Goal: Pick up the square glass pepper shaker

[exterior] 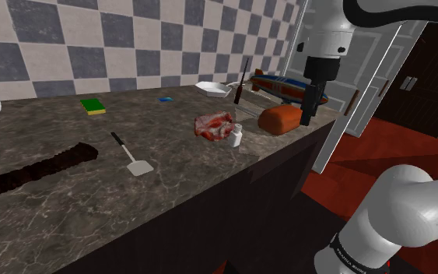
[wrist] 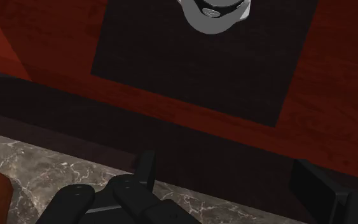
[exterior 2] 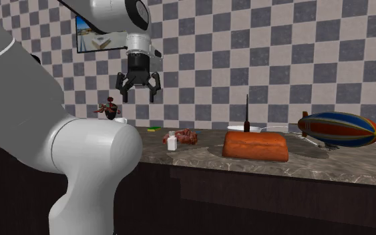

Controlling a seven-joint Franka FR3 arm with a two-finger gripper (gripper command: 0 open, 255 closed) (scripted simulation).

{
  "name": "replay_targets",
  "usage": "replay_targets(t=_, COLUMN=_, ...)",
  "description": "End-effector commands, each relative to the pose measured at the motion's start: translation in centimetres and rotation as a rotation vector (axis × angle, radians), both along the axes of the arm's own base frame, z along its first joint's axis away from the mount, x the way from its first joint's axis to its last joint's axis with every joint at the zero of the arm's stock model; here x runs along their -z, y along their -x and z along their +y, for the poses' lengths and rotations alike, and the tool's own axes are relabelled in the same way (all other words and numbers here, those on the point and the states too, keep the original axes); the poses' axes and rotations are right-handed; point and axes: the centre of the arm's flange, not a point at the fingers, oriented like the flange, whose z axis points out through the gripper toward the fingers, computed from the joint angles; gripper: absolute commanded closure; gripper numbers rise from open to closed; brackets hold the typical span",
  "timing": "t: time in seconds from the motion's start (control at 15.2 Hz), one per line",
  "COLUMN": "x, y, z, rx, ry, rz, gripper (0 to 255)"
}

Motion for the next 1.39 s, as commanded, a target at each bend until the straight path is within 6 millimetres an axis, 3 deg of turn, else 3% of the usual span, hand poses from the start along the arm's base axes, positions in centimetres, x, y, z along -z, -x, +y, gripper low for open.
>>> replay_targets(t=0.0, x=0.0, y=0.0, z=0.0, rx=0.0, ry=0.0, rz=0.0, gripper=0)
replay_targets(t=1.32, x=13.1, y=-22.9, z=-5.8, rx=0.079, ry=-0.151, rz=0.016, gripper=0)
